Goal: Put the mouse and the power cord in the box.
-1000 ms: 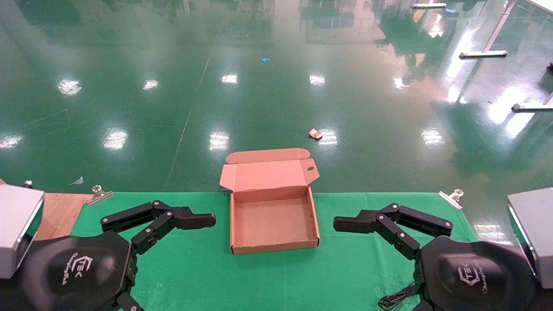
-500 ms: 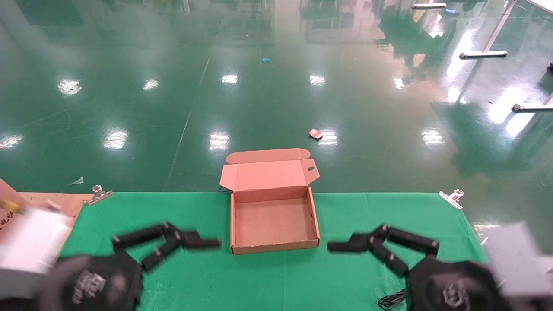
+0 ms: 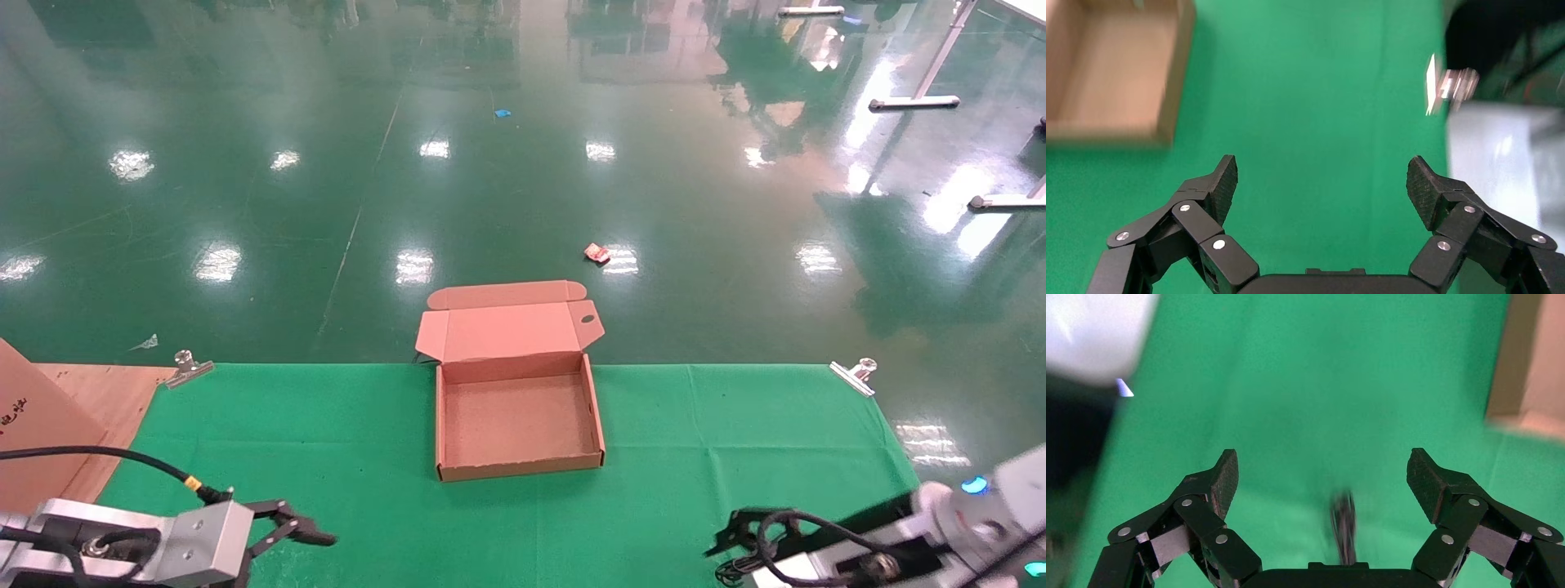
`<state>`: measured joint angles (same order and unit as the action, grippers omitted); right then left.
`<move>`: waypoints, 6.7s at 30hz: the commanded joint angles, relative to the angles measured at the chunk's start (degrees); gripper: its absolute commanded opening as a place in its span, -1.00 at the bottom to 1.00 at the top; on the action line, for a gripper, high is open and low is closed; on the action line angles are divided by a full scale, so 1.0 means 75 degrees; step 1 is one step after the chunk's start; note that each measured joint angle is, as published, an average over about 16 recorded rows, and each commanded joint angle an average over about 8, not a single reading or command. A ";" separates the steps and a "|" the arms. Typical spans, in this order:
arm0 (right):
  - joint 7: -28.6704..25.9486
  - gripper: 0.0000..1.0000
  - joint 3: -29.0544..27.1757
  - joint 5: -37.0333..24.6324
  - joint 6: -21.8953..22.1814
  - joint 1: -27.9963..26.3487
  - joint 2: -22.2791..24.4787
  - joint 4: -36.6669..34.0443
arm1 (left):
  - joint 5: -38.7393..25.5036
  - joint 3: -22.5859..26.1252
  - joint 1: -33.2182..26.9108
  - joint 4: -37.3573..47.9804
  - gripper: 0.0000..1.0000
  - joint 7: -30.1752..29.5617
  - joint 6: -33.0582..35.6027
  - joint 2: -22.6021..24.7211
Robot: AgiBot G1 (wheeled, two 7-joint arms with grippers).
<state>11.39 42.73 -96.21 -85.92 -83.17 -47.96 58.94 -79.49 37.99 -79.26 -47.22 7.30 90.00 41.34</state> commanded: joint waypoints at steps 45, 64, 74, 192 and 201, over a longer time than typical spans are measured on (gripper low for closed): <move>0.4340 -0.84 0.0640 -0.1712 0.2864 -0.1337 -0.2824 -0.7490 | -0.2394 0.1262 -0.1330 0.6071 -0.72 0.4017 -0.2047 0.1997; 0.4471 -1.00 0.0638 -0.1715 0.3146 -0.1323 -0.2985 -0.7765 | -0.2449 0.1296 -0.1307 0.6223 -1.00 0.4201 -0.2590 0.1990; 0.4483 -1.00 0.0646 -0.1726 0.3276 -0.1305 -0.3031 -0.7811 | -0.2407 0.1266 -0.1312 0.6223 -1.00 0.4284 -0.2689 0.1997; 0.3849 -1.00 0.0092 -0.0517 0.0117 -0.4473 -0.2895 -0.7076 | -0.1940 0.5009 -0.1331 0.2056 1.00 -0.0417 -0.8900 0.4948; 0.3786 -1.00 0.0091 -0.0509 0.0139 -0.4523 -0.3126 -0.7172 | -0.1527 0.5280 -0.1394 0.2123 1.00 -0.0248 -0.8980 0.4949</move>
<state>39.71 43.43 -100.06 -84.70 -117.13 -71.53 5.19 -90.98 77.55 -89.76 -31.34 5.43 22.74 78.45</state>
